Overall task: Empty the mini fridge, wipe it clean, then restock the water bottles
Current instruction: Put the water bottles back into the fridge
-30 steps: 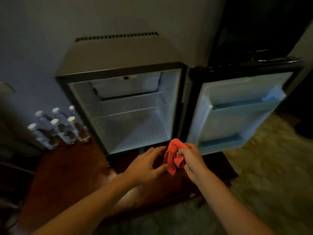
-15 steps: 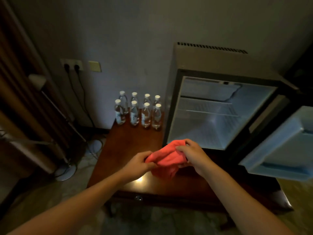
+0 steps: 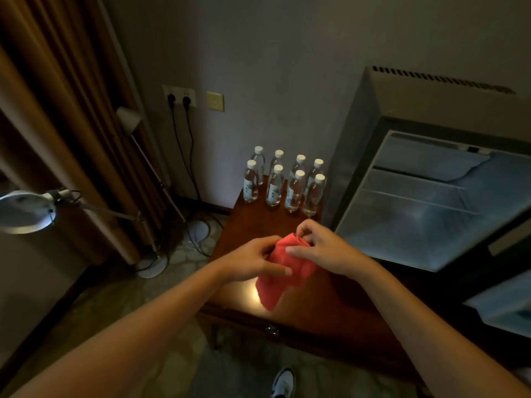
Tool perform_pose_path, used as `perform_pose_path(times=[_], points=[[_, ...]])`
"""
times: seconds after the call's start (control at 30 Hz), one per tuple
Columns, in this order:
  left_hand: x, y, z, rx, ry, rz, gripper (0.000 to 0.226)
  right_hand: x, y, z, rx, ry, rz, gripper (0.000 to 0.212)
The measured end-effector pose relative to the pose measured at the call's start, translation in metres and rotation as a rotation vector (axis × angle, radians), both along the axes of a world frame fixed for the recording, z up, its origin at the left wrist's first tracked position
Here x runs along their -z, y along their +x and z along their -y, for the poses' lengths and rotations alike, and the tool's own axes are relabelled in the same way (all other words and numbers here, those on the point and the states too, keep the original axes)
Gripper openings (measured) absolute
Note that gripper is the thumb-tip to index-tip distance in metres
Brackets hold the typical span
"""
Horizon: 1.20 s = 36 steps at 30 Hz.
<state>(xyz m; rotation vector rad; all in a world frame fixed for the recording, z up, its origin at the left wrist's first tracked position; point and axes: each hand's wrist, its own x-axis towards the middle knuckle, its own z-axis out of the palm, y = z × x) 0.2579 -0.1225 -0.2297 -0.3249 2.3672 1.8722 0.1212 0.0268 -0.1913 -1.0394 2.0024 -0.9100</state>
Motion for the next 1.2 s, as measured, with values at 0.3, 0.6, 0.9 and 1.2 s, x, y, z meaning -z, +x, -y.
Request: perform_pose_path(times=[0.3,0.6,0.9,1.2], points=[[0.020,-0.034,0.028,-0.241,0.104,-0.043,0.038,0.030,-0.058,0.033,0.021,-0.087,0.217,0.036],[0.048,-0.093,0.041,-0.393,0.085,0.000,0.030,0.063,-0.113,0.074,0.280,-0.171,0.307,0.008],[0.118,-0.100,0.039,-0.594,0.045,0.114,0.011,0.147,-0.103,0.095,0.415,-0.040,0.897,0.034],[0.177,-0.077,0.078,-0.513,0.011,0.260,0.015,0.211,-0.086,0.132,0.469,0.135,0.902,0.038]])
